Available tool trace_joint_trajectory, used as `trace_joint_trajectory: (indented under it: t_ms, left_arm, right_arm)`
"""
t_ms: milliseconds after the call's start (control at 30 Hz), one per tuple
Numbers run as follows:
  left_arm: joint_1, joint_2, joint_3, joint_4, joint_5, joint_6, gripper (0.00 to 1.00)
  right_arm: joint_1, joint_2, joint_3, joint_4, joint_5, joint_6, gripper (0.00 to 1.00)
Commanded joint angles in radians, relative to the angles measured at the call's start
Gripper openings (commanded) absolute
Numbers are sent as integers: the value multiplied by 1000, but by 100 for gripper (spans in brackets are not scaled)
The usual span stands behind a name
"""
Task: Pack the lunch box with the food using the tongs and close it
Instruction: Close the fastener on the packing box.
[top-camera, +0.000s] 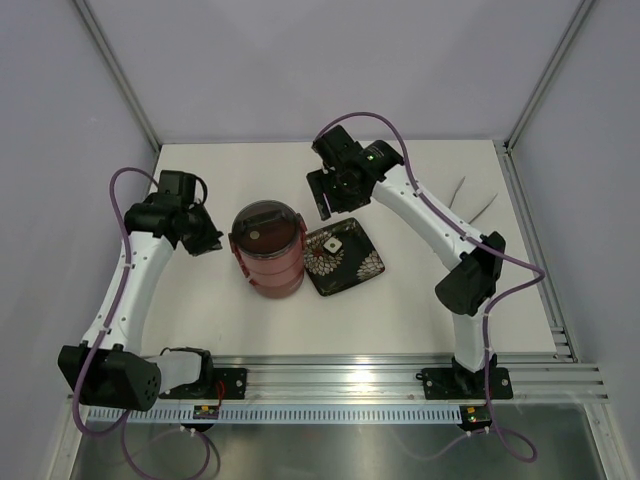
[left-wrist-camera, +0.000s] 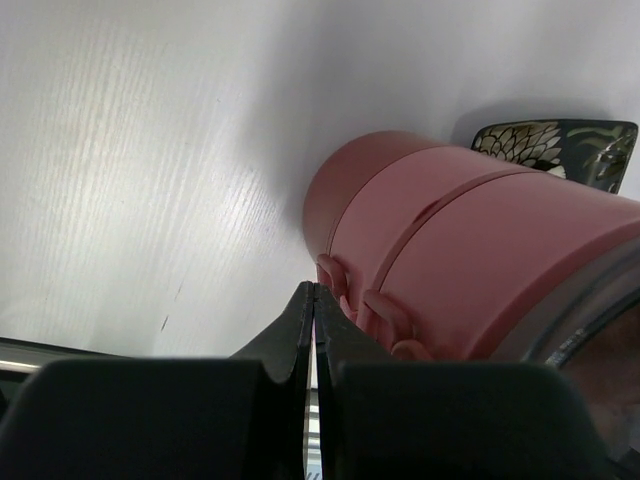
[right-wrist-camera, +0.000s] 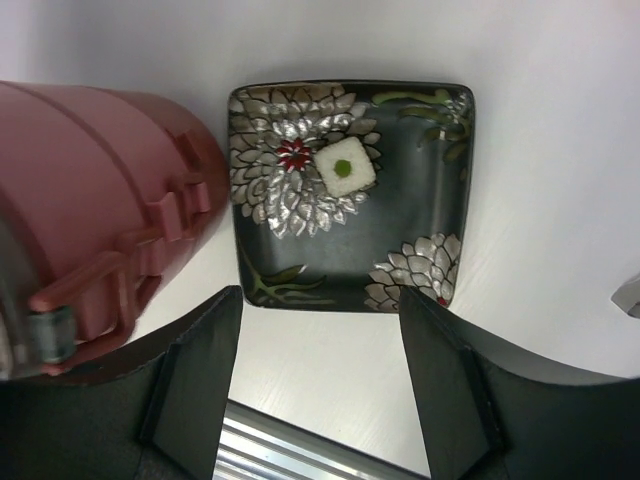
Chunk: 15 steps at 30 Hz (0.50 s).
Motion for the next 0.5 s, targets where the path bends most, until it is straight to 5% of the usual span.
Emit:
trace_joint_trajectory:
  t_ms: [0, 233, 467]
  left_arm:
    - [-26, -19, -29, 68, 42, -22, 0]
    - [-120, 18, -14, 165, 88, -77, 0]
    - [-117, 21, 29, 71, -28, -24, 0]
  right_arm:
    - [65, 24, 93, 14, -41, 0, 71]
    - [125, 50, 139, 32, -170, -8, 71]
    - [105, 1, 65, 41, -64, 0, 71]
